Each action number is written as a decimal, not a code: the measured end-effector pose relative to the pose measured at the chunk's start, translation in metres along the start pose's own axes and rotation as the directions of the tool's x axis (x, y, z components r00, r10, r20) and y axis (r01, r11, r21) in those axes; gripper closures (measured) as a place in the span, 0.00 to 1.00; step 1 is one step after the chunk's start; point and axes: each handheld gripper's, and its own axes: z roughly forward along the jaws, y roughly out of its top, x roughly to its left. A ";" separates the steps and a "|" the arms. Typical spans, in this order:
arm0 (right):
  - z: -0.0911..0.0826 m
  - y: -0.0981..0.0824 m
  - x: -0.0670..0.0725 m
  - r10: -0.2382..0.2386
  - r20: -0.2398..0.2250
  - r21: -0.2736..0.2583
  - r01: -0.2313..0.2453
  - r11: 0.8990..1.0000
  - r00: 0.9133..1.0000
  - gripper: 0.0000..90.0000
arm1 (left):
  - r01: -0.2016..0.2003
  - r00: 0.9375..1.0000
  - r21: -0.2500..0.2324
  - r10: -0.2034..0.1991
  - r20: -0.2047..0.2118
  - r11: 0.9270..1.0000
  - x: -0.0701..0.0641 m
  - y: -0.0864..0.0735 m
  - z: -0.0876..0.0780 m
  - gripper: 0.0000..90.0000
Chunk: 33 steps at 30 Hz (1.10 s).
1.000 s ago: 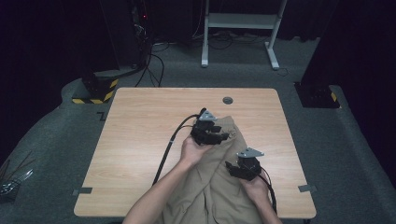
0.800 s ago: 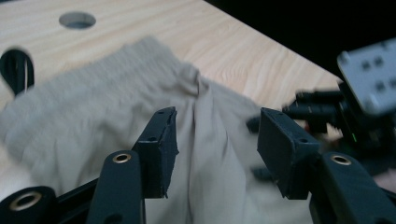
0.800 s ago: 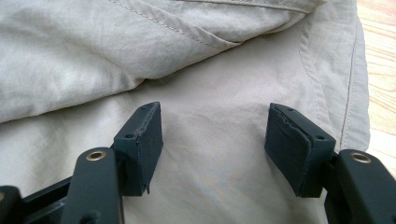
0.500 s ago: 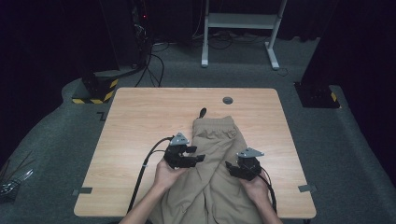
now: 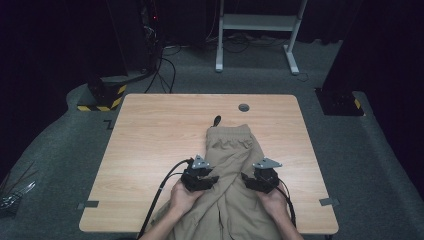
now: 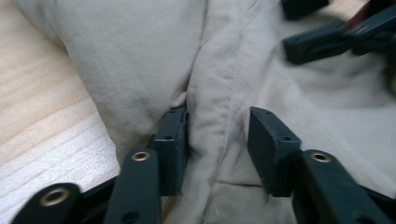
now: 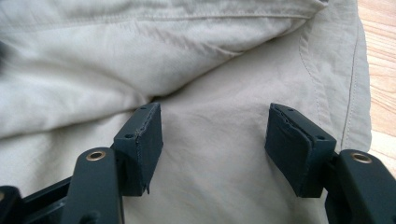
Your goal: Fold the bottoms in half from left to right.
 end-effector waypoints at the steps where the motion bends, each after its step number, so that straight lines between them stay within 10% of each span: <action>1: 0.000 0.000 0.000 0.000 0.000 0.000 0.000 1.000 1.000 0.41 | -0.002 1.000 -0.004 0.002 -0.009 1.000 0.001 0.000 0.001 0.69; 16: 0.036 0.037 0.007 0.009 0.010 0.032 -0.009 0.999 1.000 0.41 | -0.025 0.993 0.048 0.030 -0.116 0.999 0.039 0.023 0.010 0.76; 27: 0.072 0.073 0.013 0.016 0.020 0.048 -0.017 0.999 1.000 0.41 | 0.038 0.978 0.054 -0.026 -0.207 0.998 0.086 0.038 0.014 0.76; 33: 0.079 0.079 0.011 0.012 0.010 0.049 -0.012 0.999 1.000 0.40 | 0.076 0.980 0.023 -0.070 -0.184 0.997 0.091 0.037 0.010 0.69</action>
